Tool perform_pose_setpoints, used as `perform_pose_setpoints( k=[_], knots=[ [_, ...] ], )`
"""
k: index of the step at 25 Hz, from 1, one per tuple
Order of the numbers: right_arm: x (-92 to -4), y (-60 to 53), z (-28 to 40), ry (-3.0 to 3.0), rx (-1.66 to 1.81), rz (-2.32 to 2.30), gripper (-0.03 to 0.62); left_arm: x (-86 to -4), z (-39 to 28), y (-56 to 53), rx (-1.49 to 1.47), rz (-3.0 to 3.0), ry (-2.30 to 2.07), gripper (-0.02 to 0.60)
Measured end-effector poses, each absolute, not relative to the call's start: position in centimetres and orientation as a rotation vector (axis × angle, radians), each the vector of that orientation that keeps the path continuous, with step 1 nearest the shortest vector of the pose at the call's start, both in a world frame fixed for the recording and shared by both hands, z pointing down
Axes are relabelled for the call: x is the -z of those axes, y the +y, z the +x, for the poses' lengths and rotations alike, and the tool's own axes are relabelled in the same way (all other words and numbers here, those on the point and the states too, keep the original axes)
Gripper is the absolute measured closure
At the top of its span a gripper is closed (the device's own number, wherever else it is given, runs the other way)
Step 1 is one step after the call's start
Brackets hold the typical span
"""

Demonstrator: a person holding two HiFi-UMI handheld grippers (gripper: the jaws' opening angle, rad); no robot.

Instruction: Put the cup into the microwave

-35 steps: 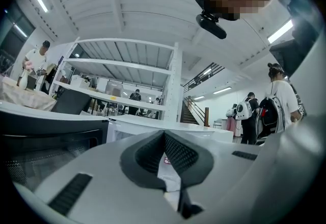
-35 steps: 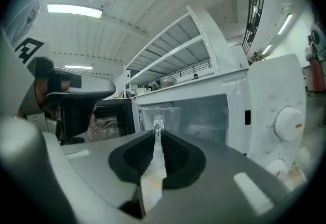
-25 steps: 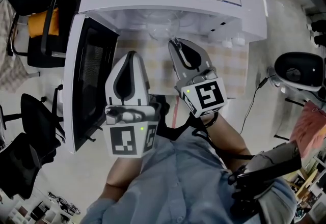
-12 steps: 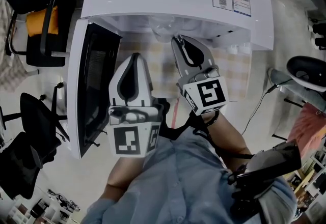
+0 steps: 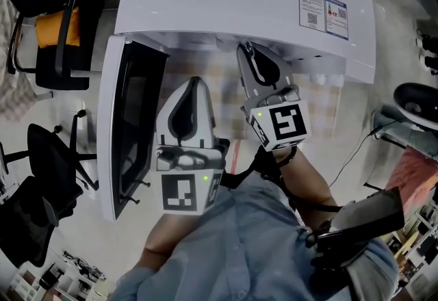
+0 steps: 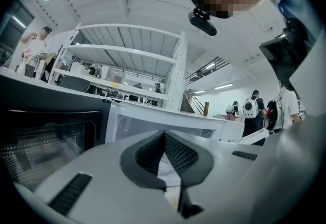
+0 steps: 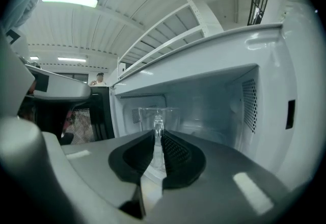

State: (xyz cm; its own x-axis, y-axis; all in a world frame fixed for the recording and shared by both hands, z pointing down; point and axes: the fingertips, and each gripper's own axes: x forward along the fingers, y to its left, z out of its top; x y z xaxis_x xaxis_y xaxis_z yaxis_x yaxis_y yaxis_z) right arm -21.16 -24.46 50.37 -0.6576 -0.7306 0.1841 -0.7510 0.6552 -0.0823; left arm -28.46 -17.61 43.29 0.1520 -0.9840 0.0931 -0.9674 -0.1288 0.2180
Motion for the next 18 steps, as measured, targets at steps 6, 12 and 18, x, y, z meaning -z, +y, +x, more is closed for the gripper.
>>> perform_pose_setpoints(
  k=[6,12,18],
  knots=[
    [-50.6,-26.4,-21.3,-2.719,-0.232,1.27,0.566,-43.7,-28.2,-18.2,0.098,2.216,-1.862,0.575],
    [-51.3,-28.0,-21.2,-2.698,-0.228,1.287,0.566,-43.8,-28.7,-18.7,0.105,2.209,-1.857,0.575],
    [-52.4,-29.0,-21.2,-2.674,-0.247,1.31,0.566,-44.1,-29.2,-19.3,0.104,2.197,-1.86,0.575]
  ],
)
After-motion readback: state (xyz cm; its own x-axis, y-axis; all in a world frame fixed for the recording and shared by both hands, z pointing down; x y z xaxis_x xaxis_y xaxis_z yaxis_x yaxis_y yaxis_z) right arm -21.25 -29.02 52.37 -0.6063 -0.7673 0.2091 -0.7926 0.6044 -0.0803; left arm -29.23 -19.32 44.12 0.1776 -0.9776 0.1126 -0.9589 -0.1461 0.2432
